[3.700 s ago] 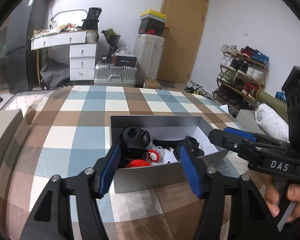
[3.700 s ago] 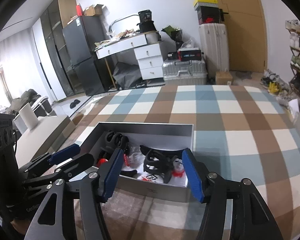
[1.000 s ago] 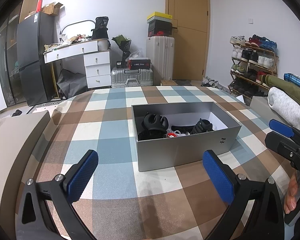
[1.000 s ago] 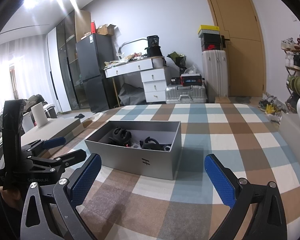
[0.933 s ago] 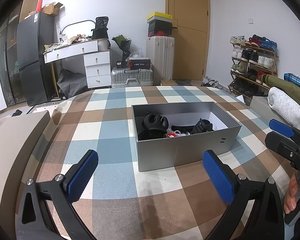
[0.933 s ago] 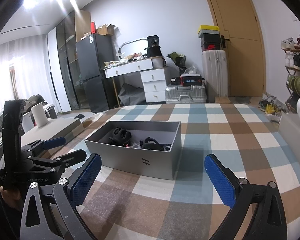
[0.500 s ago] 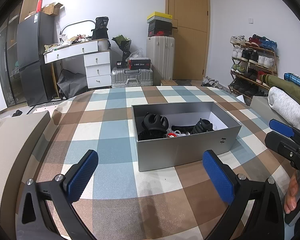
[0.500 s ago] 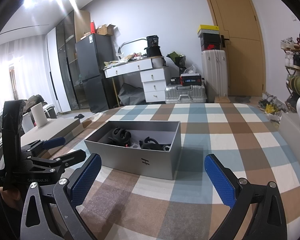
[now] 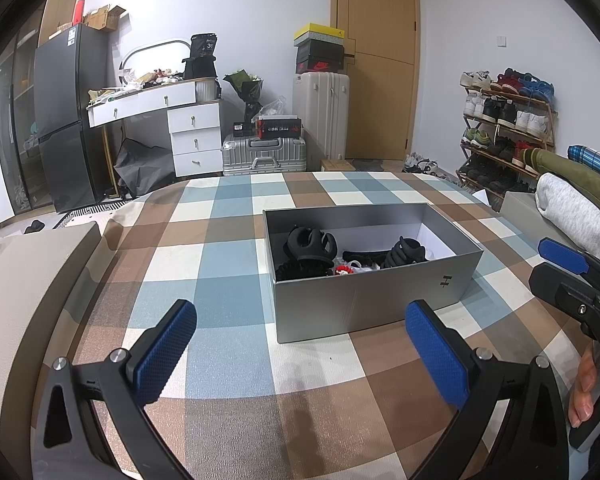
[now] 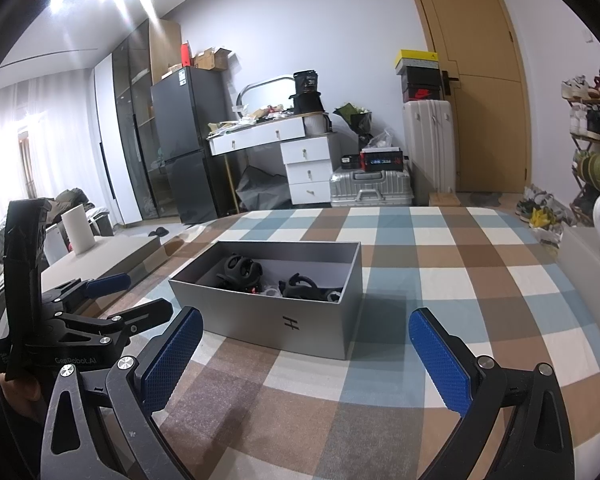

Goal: Organize jewelry

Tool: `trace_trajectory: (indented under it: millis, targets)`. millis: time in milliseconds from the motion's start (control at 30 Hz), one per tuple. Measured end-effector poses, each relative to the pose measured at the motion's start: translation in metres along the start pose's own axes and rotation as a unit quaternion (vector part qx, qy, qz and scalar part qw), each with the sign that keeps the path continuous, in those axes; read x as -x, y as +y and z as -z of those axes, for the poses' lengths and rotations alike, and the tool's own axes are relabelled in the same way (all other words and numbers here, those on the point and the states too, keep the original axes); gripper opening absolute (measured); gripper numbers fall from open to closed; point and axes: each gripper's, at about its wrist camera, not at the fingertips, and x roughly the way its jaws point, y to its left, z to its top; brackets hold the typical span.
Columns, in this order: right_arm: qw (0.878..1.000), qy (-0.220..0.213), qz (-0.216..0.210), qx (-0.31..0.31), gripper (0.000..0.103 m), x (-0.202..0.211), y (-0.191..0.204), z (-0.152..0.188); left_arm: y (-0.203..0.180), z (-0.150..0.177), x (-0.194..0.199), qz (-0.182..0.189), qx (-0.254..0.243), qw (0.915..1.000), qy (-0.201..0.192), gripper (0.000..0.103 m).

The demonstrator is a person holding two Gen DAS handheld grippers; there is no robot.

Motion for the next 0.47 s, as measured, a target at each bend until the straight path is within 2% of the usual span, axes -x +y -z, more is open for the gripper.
trace_trajectory:
  millis: [467]
  targets:
    - [1.0,0.0,0.0,0.0,0.103,0.0001,0.0003,-0.0001,0.0015,0.0006,0.0,-0.002,0.001,1.0,0.0,0.102]
